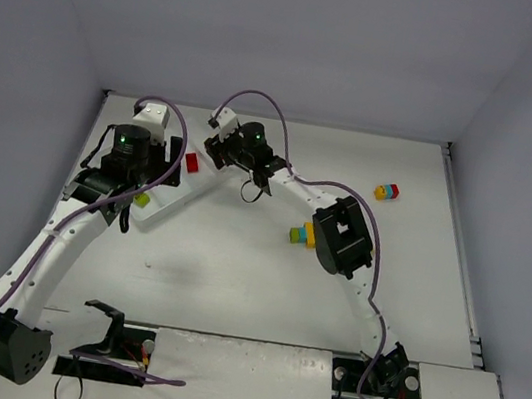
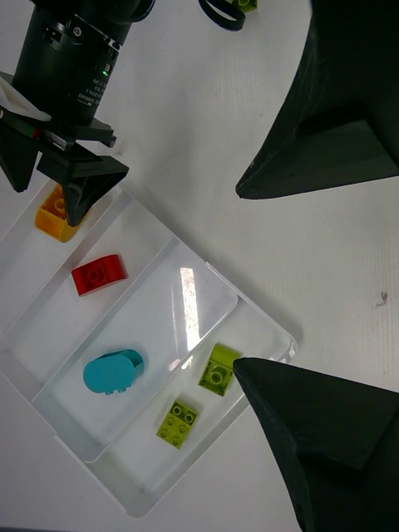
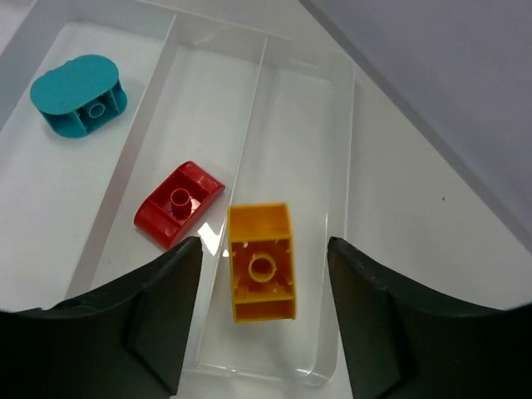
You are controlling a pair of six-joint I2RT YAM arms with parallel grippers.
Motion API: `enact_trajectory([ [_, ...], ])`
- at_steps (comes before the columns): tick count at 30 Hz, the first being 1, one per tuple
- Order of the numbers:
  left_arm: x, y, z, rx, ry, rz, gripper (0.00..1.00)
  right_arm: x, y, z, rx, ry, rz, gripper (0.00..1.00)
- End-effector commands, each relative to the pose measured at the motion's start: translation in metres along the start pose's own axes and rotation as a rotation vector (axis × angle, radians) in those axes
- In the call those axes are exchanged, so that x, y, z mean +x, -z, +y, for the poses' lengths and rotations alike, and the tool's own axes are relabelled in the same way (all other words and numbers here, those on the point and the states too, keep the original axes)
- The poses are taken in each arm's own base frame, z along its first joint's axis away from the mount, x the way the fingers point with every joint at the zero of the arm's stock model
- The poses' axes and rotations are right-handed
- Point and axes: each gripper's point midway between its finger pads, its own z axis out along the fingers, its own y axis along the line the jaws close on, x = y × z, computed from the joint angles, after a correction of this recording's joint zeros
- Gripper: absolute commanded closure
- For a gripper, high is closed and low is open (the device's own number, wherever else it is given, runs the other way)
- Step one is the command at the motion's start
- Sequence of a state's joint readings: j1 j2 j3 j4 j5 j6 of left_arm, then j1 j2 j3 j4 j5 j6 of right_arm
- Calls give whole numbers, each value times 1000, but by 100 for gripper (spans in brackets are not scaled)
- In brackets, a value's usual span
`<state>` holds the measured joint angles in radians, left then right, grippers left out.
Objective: Sort the legos into containers by color
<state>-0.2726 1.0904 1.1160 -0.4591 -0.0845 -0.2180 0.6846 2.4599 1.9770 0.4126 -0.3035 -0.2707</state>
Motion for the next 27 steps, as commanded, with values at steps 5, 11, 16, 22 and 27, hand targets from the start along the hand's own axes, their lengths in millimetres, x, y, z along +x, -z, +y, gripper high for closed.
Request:
enact_trajectory([
  [5, -18, -1, -2, 14, 27, -61, 29, -59, -2, -23, 85, 29, -158, 29],
  [11, -18, -1, -5, 29, 26, -59, 29, -100, 29, -41, 186, -6, -219, 24],
  [16, -19, 0, -13, 72, 25, -57, 29, -103, 102, -69, 414, -91, -174, 16],
  [22, -22, 3, -30, 172, 22, -62, 29, -25, 233, -110, 824, -412, 27, 0],
  [27, -20, 1, -33, 185, 25, -52, 29, 27, 318, -110, 977, -616, 97, 0],
])
